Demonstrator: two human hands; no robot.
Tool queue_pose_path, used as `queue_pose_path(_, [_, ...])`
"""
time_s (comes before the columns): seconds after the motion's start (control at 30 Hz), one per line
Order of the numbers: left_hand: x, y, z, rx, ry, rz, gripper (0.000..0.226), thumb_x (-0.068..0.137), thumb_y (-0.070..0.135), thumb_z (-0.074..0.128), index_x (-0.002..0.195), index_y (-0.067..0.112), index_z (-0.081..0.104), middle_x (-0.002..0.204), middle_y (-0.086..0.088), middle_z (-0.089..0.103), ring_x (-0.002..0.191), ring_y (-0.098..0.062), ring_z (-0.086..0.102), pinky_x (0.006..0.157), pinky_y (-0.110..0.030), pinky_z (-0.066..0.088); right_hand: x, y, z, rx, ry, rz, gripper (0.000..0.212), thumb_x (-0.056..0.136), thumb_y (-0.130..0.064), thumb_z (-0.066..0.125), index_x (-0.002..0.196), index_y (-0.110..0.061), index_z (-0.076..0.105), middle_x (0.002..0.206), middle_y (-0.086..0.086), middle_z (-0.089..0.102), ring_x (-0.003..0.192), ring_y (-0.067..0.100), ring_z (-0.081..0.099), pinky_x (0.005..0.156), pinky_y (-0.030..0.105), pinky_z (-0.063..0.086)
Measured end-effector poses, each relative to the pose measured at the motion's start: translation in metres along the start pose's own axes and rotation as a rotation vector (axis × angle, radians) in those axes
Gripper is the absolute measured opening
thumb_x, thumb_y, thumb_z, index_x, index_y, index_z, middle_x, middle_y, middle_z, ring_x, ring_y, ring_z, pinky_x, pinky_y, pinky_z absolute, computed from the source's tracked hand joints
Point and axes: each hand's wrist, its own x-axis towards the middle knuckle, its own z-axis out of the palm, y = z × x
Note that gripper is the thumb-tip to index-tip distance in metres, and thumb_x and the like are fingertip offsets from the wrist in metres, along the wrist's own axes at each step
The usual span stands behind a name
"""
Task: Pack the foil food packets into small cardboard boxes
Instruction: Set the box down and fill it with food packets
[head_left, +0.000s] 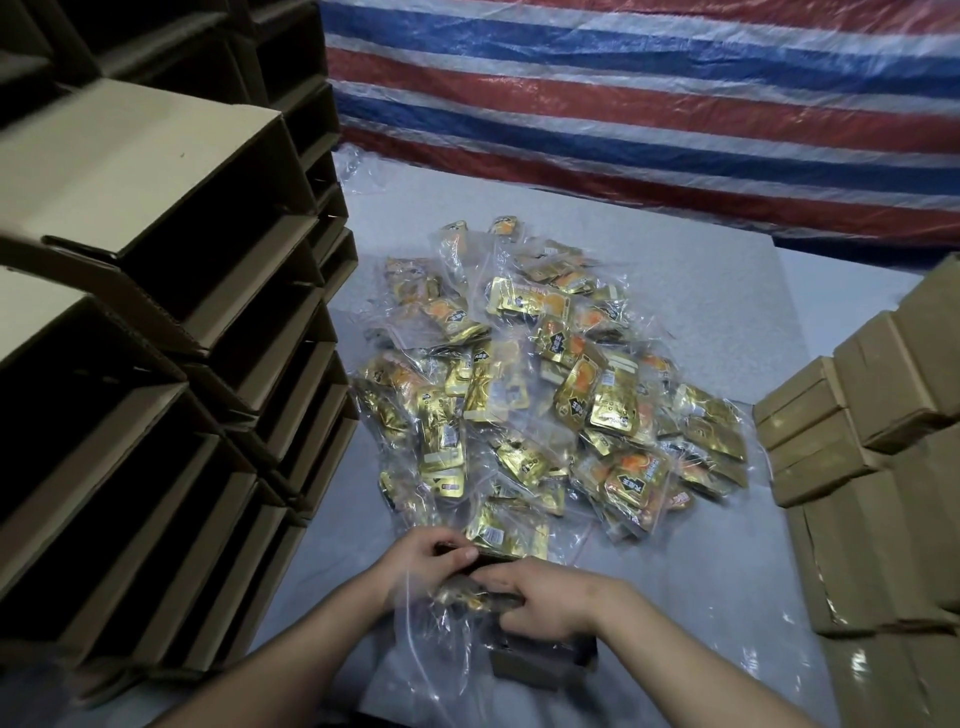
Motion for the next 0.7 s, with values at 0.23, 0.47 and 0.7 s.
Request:
queue_pose_path(0.23, [0.002, 0.0, 0.002, -0.1, -0.033, -0.056, 0.009, 0.092, 0.023, 0.066, 0.09, 0.029, 0.073, 0.085, 0.012, 0.073, 0.081, 0.002, 0.065, 0.077, -0.015, 0.049, 0.004, 0.017, 0.019, -0.268, 0.142, 0.081, 0.055, 0.093, -0.025, 0.056, 0.145, -0.022, 0.036, 0.134, 0.01, 0.055, 0.118, 0.032, 0.056, 0.097, 0.037, 0.046])
queue_pose_path(0.47, [0.005, -0.003, 0.007, 0.001, 0.003, 0.01, 0.009, 0.094, 0.021, 0.063, 0.097, 0.02, 0.072, 0.093, 0.008, 0.071, 0.086, 0.001, 0.061, 0.078, -0.009, 0.044, 0.033, 0.003, 0.036, -0.591, 0.007, 0.245, 0.058, 0.1, -0.029, 0.051, 0.147, -0.002, 0.031, 0.133, 0.023, 0.058, 0.118, 0.042, 0.059, 0.093, 0.046, 0.048])
queue_pose_path(0.7, [0.005, -0.004, 0.006, 0.04, 0.008, 0.038, 0.009, 0.094, 0.023, 0.064, 0.097, 0.023, 0.072, 0.095, 0.005, 0.073, 0.089, -0.004, 0.064, 0.083, -0.015, 0.048, 0.012, 0.004, 0.015, -0.131, 0.083, 0.188, 0.051, 0.084, -0.042, 0.069, 0.131, -0.023, 0.059, 0.127, 0.003, 0.063, 0.114, 0.024, 0.06, 0.09, 0.028, 0.046])
